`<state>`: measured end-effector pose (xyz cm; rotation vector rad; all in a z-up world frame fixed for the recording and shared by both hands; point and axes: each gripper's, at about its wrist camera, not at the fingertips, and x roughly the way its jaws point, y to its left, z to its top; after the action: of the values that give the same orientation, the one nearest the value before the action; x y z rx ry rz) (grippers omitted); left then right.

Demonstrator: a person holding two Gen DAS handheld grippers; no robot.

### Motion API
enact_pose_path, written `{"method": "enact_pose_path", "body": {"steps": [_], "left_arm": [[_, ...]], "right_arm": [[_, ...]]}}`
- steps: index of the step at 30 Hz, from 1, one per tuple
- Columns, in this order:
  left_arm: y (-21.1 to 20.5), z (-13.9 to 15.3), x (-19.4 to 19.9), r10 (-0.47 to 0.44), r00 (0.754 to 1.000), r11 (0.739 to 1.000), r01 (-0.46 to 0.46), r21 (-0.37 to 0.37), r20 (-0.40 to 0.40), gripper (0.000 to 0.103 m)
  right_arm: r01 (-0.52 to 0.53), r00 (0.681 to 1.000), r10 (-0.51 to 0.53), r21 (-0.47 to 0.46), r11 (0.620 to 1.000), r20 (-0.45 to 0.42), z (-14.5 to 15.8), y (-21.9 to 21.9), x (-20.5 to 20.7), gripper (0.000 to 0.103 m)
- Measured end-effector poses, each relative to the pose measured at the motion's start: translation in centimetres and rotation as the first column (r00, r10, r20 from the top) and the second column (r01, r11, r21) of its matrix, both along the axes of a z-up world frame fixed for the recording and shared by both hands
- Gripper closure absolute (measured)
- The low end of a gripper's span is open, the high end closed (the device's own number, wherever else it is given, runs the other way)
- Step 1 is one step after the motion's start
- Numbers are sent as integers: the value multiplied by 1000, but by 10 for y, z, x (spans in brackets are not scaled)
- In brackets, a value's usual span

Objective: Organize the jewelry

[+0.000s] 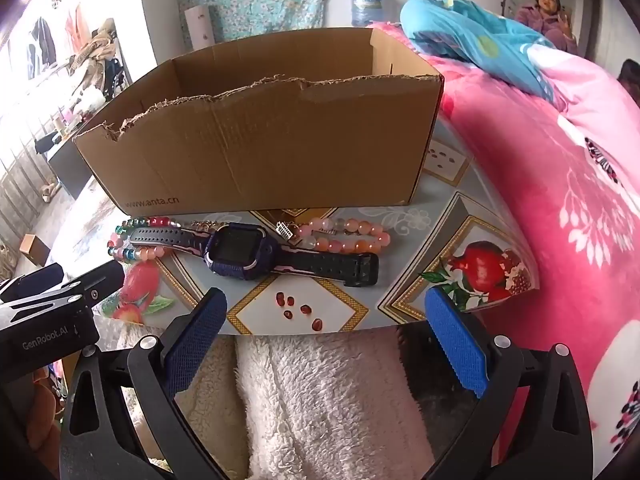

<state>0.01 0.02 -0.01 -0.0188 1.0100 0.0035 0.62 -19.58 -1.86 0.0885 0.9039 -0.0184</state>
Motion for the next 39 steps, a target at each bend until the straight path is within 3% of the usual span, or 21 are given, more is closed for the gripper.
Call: {"method": "enact_pose_path", "body": {"steps": [39], "left_arm": [[3,-6,2,-1,1000,1000,1,3,-10,6]], "right_arm": [[1,1000,-1,-14,1000,-10,-2,2,4,7]]}}
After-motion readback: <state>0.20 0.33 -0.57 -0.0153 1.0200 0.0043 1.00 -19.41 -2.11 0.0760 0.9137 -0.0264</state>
